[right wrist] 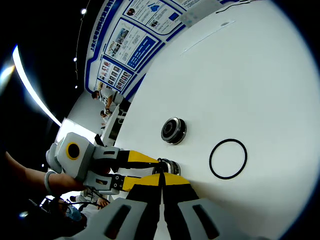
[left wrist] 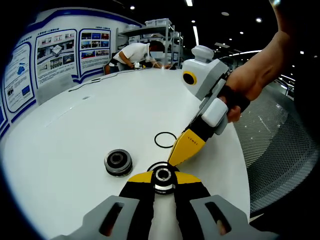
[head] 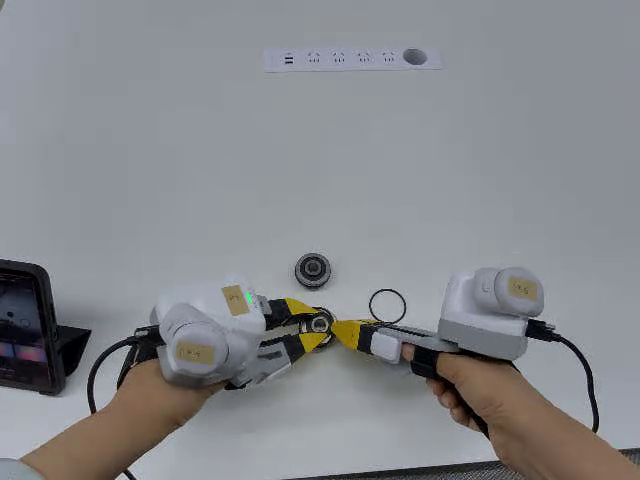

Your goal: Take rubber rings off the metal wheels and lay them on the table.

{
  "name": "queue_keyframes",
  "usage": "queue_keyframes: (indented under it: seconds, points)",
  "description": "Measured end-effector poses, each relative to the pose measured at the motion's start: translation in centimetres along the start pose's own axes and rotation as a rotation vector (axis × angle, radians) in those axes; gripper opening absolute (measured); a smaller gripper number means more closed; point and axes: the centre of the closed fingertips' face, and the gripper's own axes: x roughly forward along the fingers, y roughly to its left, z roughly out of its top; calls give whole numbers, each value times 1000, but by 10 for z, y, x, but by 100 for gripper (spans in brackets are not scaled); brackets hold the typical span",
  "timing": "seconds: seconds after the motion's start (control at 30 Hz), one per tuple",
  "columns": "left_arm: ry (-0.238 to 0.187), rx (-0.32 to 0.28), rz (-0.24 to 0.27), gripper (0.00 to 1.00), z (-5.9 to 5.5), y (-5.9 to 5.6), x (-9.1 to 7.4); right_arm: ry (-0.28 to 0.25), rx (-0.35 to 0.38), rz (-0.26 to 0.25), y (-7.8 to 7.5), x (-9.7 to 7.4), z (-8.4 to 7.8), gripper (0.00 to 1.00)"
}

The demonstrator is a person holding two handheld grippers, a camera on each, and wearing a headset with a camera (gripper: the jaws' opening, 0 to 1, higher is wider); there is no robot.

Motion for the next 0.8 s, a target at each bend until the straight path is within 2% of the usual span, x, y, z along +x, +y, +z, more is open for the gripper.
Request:
queue_keyframes:
  seconds: [0.13, 0.4, 0.8]
  points:
    - [-3, 9, -6, 20, 1, -4, -1, 0, -1, -2, 0, 0, 0, 2]
    - [-26, 8, 15, 24, 4, 0, -7, -1, -1, -1, 0, 0, 0, 2]
    - [-28, -5, 43, 37, -2, 5, -14, -2, 1, 14, 6, -1, 0, 2]
